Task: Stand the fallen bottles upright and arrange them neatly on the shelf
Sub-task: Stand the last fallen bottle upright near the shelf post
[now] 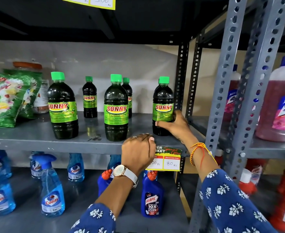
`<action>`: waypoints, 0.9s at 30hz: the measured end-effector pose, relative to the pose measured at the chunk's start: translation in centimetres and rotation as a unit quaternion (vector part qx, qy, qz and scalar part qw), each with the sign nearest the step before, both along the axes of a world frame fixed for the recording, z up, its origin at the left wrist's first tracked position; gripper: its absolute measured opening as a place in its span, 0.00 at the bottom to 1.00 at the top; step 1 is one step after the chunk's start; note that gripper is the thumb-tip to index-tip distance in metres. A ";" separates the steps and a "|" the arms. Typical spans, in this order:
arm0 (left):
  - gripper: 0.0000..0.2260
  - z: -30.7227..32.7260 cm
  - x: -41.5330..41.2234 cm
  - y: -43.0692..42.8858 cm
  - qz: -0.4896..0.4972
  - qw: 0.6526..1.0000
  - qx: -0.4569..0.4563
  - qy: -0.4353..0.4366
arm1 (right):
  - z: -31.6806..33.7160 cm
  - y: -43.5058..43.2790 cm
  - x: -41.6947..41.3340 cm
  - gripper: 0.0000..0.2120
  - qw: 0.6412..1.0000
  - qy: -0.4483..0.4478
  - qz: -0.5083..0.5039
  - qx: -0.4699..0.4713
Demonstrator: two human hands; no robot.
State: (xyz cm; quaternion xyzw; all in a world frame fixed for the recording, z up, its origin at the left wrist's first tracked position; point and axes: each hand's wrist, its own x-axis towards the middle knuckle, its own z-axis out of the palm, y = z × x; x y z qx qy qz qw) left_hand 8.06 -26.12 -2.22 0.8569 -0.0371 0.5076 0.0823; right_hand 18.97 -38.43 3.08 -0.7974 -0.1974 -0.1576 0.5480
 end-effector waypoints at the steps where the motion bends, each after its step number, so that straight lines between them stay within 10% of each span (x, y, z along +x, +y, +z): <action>1: 0.18 0.0 -0.1 0.0 0.000 1.000 0.000 0.002 | 0.1 0.0 -0.1 0.30 1.000 -0.003 -0.006 -0.008; 27: 0.13 0.2 -0.7 -0.6 -0.003 1.000 -0.023 0.007 | -1.1 -2.1 -4.3 0.27 0.998 -0.042 0.048 0.002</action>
